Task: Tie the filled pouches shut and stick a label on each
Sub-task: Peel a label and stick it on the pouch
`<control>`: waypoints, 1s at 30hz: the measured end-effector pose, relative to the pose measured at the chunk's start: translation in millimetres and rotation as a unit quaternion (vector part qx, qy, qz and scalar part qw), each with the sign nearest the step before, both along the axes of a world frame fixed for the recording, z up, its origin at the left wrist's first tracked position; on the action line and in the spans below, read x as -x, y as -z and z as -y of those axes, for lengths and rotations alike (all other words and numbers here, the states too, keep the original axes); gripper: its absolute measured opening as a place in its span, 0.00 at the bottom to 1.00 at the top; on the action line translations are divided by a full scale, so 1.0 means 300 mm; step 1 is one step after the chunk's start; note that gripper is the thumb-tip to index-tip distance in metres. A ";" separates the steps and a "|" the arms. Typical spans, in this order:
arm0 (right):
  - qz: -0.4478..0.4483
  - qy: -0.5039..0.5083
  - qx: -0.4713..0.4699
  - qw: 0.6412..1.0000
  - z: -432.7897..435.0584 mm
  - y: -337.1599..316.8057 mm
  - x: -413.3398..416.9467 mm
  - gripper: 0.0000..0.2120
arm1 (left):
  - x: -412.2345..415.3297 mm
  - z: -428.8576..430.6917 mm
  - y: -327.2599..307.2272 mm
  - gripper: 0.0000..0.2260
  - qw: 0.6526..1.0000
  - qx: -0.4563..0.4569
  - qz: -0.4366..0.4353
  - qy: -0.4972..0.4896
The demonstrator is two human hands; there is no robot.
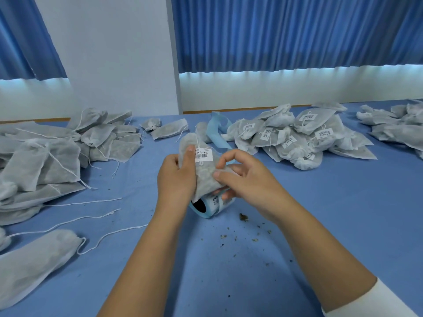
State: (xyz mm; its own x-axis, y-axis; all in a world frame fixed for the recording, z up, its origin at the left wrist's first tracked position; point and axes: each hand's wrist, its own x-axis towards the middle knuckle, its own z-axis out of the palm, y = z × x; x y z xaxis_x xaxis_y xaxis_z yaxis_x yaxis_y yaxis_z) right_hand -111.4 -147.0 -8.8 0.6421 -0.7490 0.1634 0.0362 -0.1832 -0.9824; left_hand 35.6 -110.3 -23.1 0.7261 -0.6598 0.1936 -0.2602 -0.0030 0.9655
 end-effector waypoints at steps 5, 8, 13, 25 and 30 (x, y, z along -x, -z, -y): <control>0.139 0.170 -0.004 0.976 0.061 -0.038 0.042 0.12 | 0.010 0.000 -0.008 0.20 0.995 0.024 -0.084 0.046; 0.315 0.149 -0.063 0.935 0.102 -0.054 0.094 0.30 | 0.010 0.000 -0.011 0.17 0.994 0.036 -0.090 0.048; 0.131 0.147 -0.015 0.980 0.094 -0.016 0.045 0.19 | 0.004 0.004 -0.007 0.14 0.995 0.036 -0.079 0.046; -0.370 0.048 0.196 0.907 0.419 -0.015 -0.398 0.22 | -0.199 0.011 0.029 0.10 0.972 0.047 -0.229 -0.031; -0.559 -0.004 0.337 0.757 0.554 0.009 -0.510 0.22 | -0.257 -0.004 0.026 0.08 0.946 0.080 -0.314 -0.022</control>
State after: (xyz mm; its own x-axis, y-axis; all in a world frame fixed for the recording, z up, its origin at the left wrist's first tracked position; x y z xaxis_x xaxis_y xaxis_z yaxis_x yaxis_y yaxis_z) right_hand 41.5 -313.0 -11.4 0.6652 -0.7328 -0.1433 -0.7459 -0.6609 -0.0828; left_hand 112.6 -109.3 -30.9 0.7569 -0.6251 -0.1905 0.3625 0.1591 0.9183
